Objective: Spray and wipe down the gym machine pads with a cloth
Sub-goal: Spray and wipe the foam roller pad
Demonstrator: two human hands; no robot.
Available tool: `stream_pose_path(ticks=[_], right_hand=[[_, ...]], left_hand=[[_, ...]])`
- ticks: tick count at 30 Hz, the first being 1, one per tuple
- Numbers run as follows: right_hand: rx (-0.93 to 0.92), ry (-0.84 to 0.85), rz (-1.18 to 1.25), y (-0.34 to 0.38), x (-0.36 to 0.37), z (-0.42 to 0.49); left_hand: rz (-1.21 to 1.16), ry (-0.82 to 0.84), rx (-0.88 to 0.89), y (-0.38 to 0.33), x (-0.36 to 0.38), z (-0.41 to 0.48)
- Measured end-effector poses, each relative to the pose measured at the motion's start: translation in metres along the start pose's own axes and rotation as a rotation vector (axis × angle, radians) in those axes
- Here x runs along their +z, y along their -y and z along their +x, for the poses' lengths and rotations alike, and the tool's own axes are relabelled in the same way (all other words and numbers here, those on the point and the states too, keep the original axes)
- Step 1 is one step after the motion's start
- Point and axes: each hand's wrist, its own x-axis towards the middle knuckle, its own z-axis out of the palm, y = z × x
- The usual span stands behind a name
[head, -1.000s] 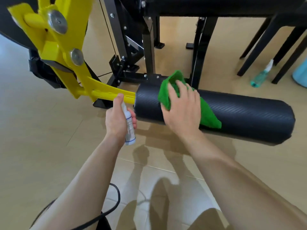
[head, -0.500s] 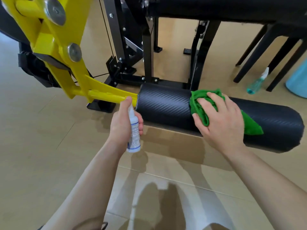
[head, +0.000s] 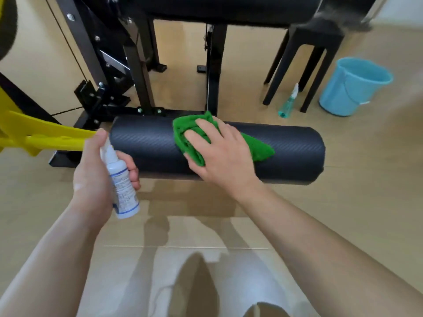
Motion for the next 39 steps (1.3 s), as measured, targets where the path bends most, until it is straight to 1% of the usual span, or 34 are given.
stream_pose_path(ticks=[3, 5, 7, 8, 9, 10, 11, 14, 16, 18, 19, 21, 24, 26, 28, 30, 31, 32, 36, 39], right_hand=[[0.231, -0.017, -0.059, -0.094, -0.026, -0.063], [0.375, -0.025, -0.02, -0.132, -0.04, -0.088], [0.526, -0.082, 0.038, -0.133, -0.042, -0.089], [0.582, -0.111, 0.032, -0.121, -0.039, -0.082], [0.601, -0.128, 0.016, -0.102, -0.034, -0.074], [0.57, -0.137, 0.016, -0.081, -0.028, -0.063], [0.493, -0.145, 0.049, -0.058, -0.021, -0.051], [0.211, -0.105, 0.15, -0.008, -0.003, -0.023], [0.102, -0.056, 0.145, -0.015, -0.003, -0.021], [0.089, 0.001, 0.05, -0.048, -0.011, -0.037], [0.121, 0.012, 0.004, -0.069, -0.014, -0.05], [0.245, -0.051, -0.04, -0.11, -0.022, -0.077], [0.432, -0.166, 0.026, -0.136, -0.026, -0.1], [0.575, -0.235, 0.119, -0.132, -0.023, -0.098], [0.772, -0.329, 0.182, -0.116, -0.02, -0.09], [0.909, -0.369, 0.146, -0.092, -0.016, -0.08], [0.914, -0.353, 0.116, -0.077, -0.012, -0.075], [0.877, -0.324, 0.099, -0.06, -0.008, -0.069], [0.56, -0.248, 0.15, 0.018, 0.018, -0.038], [0.404, -0.221, 0.172, 0.072, 0.035, -0.006]], left_hand=[[0.104, 0.081, -0.014, 0.018, 0.028, -0.006], [0.184, 0.127, 0.025, 0.027, 0.049, -0.012], [0.241, 0.171, 0.081, 0.031, 0.071, -0.018], [0.266, 0.194, 0.105, 0.031, 0.08, -0.021], [0.285, 0.215, 0.126, 0.031, 0.087, -0.023], [0.294, 0.228, 0.144, 0.031, 0.092, -0.023], [0.292, 0.231, 0.153, 0.03, 0.096, -0.023], [0.219, 0.207, 0.161, 0.025, 0.101, -0.018], [0.215, 0.192, 0.184, 0.023, 0.102, -0.014], [0.227, 0.195, 0.193, 0.024, 0.103, -0.012], [0.235, 0.2, 0.195, 0.024, 0.103, -0.011], [0.259, 0.208, 0.199, 0.026, 0.103, -0.012], [0.246, 0.188, 0.195, 0.028, 0.105, -0.011], [0.233, 0.18, 0.189, 0.028, 0.105, -0.011], [0.239, 0.182, 0.189, 0.026, 0.103, -0.01], [0.244, 0.181, 0.185, 0.024, 0.097, -0.009], [0.245, 0.179, 0.187, 0.022, 0.092, -0.009], [0.248, 0.171, 0.19, 0.02, 0.086, -0.008], [0.21, 0.086, 0.198, 0.014, 0.05, -0.003], [0.138, -0.039, 0.212, 0.011, 0.018, 0.006]])
